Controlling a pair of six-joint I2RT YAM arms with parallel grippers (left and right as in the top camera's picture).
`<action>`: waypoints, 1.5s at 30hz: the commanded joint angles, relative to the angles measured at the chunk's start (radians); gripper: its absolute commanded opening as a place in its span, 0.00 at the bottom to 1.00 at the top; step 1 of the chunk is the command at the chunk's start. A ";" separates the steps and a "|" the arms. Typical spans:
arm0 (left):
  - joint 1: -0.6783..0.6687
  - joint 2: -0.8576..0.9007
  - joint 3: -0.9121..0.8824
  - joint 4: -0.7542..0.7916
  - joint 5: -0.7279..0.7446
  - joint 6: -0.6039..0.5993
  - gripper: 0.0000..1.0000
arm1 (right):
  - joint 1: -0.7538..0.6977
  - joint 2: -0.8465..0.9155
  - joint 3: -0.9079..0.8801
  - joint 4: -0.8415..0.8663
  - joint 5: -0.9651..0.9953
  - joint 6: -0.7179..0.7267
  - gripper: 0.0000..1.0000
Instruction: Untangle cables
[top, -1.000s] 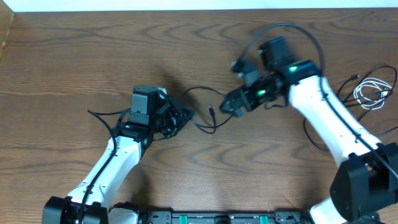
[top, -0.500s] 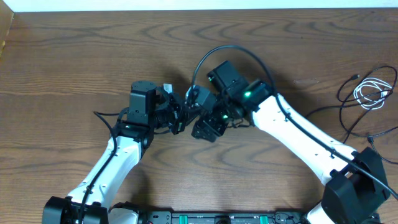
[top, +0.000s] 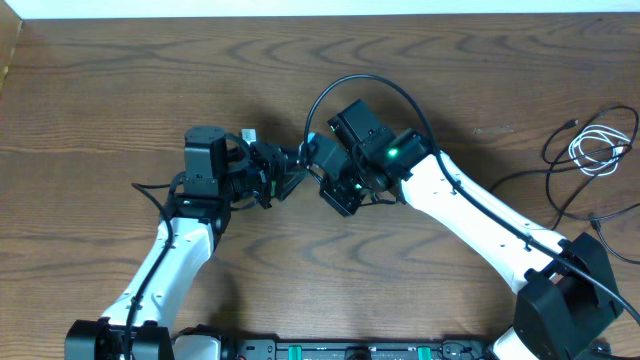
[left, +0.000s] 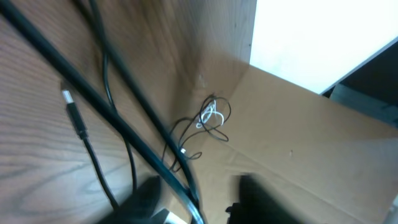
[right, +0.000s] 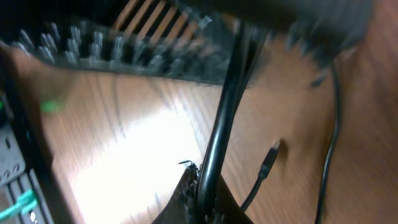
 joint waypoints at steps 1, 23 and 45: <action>0.007 0.005 0.014 0.000 0.007 0.119 0.84 | -0.029 0.007 -0.003 0.064 0.016 0.132 0.01; 0.006 0.005 0.013 -0.284 -0.055 0.542 0.96 | -0.634 0.162 -0.003 0.230 -0.171 0.362 0.01; 0.006 0.005 0.013 -0.314 -0.134 0.817 0.96 | -0.898 0.227 -0.003 0.171 0.075 0.429 0.99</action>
